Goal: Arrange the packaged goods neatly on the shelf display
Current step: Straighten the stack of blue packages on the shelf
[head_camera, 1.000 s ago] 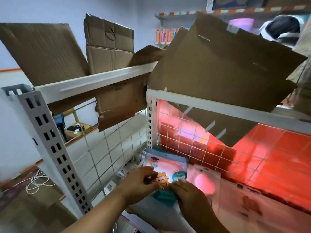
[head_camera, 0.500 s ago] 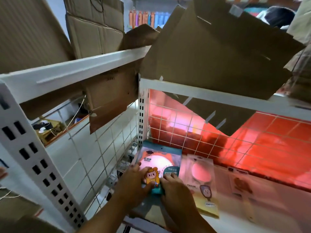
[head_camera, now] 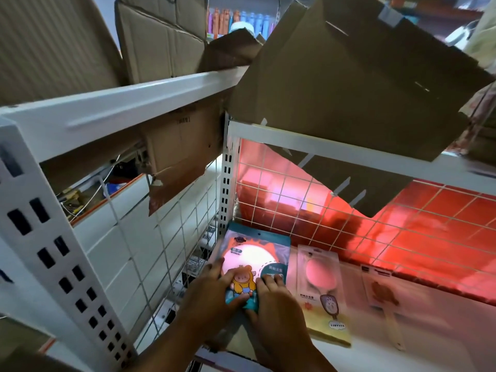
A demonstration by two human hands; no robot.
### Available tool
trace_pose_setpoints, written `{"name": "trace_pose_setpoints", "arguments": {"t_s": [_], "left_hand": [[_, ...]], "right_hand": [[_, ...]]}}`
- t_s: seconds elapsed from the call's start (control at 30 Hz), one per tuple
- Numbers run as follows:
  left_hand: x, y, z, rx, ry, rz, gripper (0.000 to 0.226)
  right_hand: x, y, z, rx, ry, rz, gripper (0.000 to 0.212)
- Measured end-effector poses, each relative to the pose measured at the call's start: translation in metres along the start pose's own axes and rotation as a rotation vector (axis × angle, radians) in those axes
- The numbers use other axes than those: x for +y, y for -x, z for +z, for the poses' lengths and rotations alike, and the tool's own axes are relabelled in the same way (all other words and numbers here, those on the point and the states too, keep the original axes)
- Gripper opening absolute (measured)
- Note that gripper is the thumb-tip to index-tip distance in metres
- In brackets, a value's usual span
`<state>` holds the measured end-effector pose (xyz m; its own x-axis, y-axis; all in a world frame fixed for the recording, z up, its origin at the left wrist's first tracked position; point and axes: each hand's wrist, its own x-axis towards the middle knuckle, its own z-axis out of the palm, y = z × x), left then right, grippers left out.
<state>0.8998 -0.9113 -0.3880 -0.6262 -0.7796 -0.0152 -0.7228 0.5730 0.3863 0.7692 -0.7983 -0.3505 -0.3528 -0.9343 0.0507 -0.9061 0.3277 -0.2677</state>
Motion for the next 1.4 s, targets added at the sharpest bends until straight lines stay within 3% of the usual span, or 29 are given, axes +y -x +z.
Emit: {"name": "trace_pose_setpoints", "arguments": {"t_s": [0.33,0.53,0.77,1.1,1.27,1.4], "left_hand": [[0.005,-0.002,-0.002,0.005,-0.08,-0.001,0.078],[0.01,-0.004,-0.006,-0.025,-0.169,0.003,0.096],[0.027,-0.007,-0.017,-0.086,-0.247,0.06,0.066],[0.022,-0.003,-0.007,-0.047,-0.168,0.068,0.07],[0.018,0.007,-0.007,-0.029,-0.138,0.076,0.073],[0.026,0.016,-0.012,0.01,-0.149,0.142,0.069]], "right_hand": [[0.007,-0.002,0.003,-0.023,0.044,-0.028,0.083],[0.014,-0.002,-0.001,-0.071,0.049,-0.068,0.092],[0.018,-0.007,-0.009,-0.093,0.106,-0.117,0.08],[0.019,-0.011,-0.017,-0.166,0.088,-0.129,0.076],[0.024,-0.002,-0.031,-0.148,-0.011,-0.072,0.053],[0.031,0.017,-0.039,-0.112,-0.051,-0.01,0.06]]}}
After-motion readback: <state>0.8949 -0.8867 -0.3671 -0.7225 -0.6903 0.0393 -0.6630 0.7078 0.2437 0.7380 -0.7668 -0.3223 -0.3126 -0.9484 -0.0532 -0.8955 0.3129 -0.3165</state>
